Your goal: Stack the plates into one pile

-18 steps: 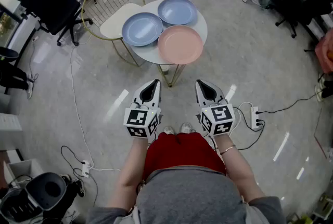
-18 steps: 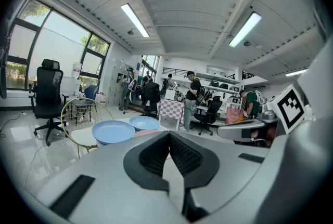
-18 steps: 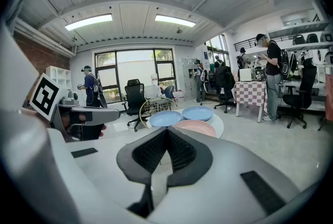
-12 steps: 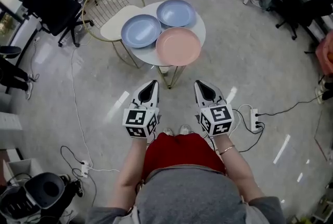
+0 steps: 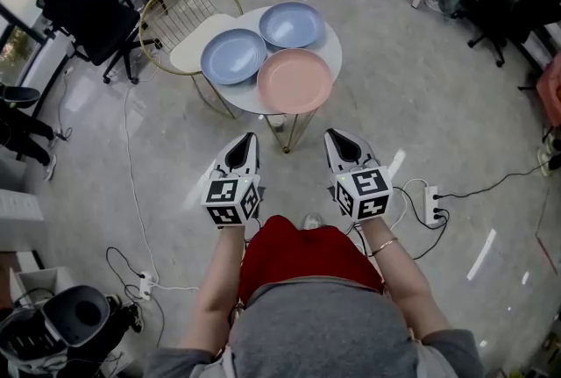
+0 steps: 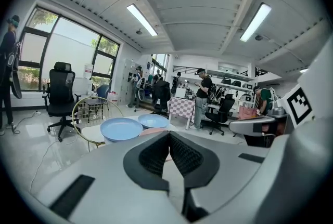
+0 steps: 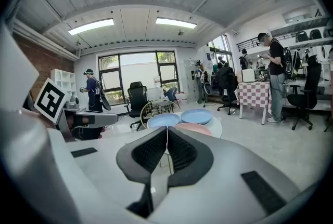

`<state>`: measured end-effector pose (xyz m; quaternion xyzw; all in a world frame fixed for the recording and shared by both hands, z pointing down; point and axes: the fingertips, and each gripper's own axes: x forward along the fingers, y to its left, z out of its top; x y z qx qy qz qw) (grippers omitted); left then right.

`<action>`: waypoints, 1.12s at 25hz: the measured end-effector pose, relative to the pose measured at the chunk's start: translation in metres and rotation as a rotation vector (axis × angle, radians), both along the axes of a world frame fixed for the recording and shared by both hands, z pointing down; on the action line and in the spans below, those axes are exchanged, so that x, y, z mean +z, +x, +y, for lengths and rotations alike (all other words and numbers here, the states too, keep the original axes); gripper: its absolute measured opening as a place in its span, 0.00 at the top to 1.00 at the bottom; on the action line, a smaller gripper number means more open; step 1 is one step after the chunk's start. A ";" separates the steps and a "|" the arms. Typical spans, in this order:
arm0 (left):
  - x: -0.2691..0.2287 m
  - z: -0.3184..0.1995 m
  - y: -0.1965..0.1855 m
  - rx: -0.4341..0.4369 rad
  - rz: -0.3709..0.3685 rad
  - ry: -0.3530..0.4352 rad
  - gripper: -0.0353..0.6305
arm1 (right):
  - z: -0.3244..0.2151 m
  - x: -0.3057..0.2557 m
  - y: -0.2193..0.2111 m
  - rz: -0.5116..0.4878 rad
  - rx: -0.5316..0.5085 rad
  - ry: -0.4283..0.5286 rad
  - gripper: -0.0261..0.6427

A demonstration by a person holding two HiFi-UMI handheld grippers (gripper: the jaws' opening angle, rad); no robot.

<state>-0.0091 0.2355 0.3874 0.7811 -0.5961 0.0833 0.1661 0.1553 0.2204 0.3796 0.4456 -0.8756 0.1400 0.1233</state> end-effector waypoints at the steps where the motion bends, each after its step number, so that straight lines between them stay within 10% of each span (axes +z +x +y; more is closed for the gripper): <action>1: 0.000 -0.002 -0.001 -0.007 -0.004 -0.001 0.92 | -0.002 -0.001 0.001 -0.001 -0.003 0.004 0.92; 12: 0.026 -0.054 -0.035 -0.014 0.013 -0.053 0.92 | -0.053 0.015 -0.007 0.024 0.056 -0.018 0.92; 28: 0.088 -0.207 -0.068 0.211 0.012 -0.197 0.89 | -0.184 0.075 -0.041 0.110 0.219 -0.155 0.92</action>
